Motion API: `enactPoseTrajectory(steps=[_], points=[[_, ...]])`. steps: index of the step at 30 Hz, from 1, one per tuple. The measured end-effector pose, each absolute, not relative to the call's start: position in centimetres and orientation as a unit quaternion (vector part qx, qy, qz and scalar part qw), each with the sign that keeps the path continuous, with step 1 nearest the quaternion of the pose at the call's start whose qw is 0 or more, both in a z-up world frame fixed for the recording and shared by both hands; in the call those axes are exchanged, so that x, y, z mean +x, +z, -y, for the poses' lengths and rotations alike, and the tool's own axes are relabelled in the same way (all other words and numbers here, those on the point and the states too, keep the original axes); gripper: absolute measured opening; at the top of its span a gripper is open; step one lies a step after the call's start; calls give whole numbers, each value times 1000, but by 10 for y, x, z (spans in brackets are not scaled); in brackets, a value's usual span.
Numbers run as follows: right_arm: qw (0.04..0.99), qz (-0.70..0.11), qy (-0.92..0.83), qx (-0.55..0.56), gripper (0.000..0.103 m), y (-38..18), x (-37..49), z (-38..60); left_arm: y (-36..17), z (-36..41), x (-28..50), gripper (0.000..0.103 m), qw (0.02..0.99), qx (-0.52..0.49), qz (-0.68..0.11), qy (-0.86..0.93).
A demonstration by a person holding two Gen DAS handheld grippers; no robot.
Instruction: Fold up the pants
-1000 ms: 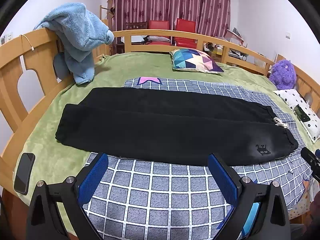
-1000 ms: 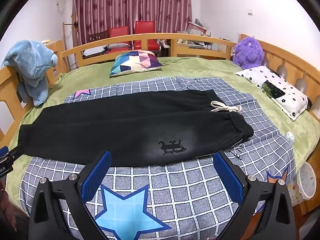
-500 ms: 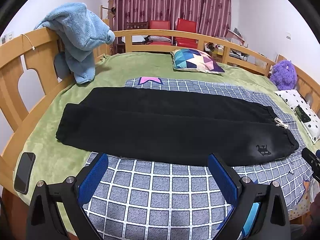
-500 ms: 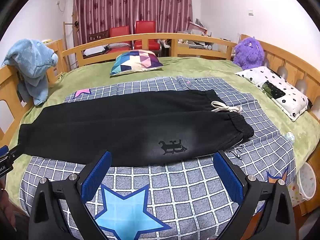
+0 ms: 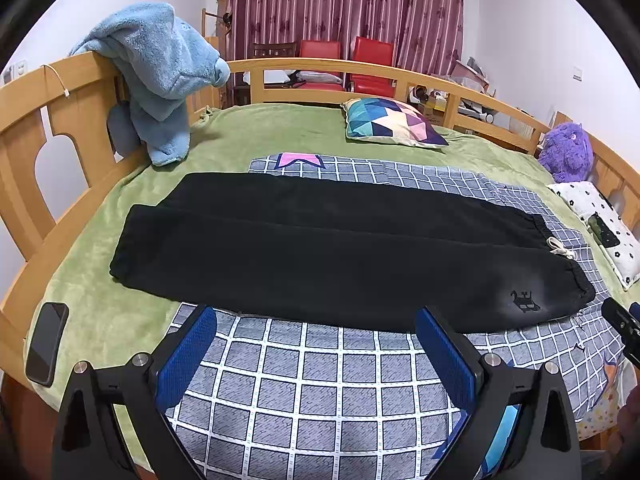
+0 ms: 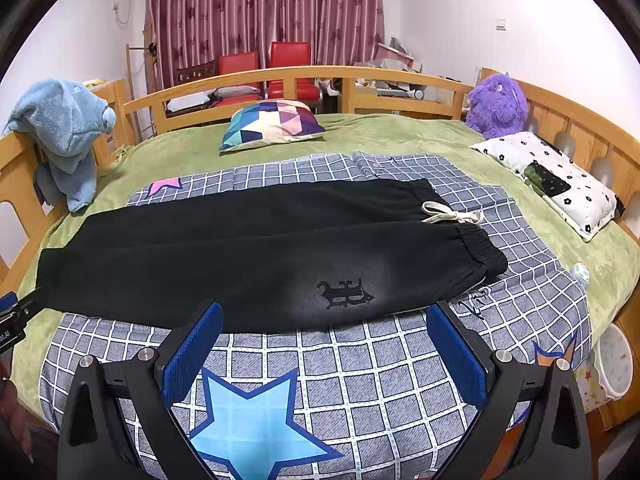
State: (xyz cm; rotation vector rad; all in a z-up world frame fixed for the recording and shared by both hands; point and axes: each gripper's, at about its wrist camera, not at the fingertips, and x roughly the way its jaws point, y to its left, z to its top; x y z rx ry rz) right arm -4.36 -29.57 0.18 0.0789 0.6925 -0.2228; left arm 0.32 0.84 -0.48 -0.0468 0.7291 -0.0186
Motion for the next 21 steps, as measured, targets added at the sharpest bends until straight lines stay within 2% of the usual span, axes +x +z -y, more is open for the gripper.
enactPoseTrajectory(steps=[21], points=[[933, -339, -110, 41, 100, 3, -45, 297, -5, -9, 2, 101, 935, -27, -354, -10]])
